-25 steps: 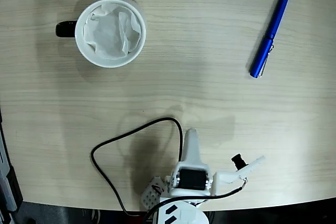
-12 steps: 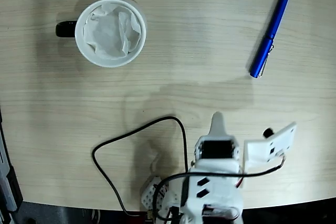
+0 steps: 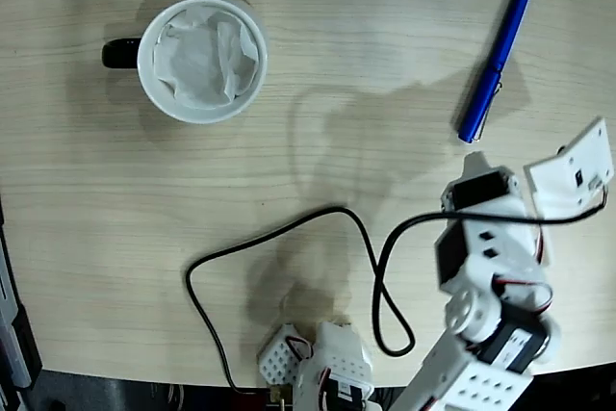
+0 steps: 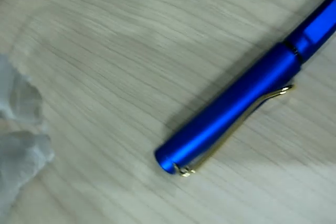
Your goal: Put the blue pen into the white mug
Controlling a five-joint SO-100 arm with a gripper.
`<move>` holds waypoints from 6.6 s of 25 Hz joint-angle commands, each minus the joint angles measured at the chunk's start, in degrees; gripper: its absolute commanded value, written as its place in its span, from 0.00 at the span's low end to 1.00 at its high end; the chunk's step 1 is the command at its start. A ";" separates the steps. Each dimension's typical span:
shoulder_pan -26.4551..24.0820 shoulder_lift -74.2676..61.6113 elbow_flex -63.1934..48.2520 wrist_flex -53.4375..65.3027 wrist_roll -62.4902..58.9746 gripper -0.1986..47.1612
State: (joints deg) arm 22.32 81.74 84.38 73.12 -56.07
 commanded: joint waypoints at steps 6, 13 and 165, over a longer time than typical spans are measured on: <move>1.93 -10.46 -18.11 6.15 -19.51 0.00; 3.43 -20.83 -29.44 6.59 -28.13 0.00; -59.24 21.36 11.43 -34.98 90.00 0.00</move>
State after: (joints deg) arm -36.30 102.74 95.27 39.64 32.34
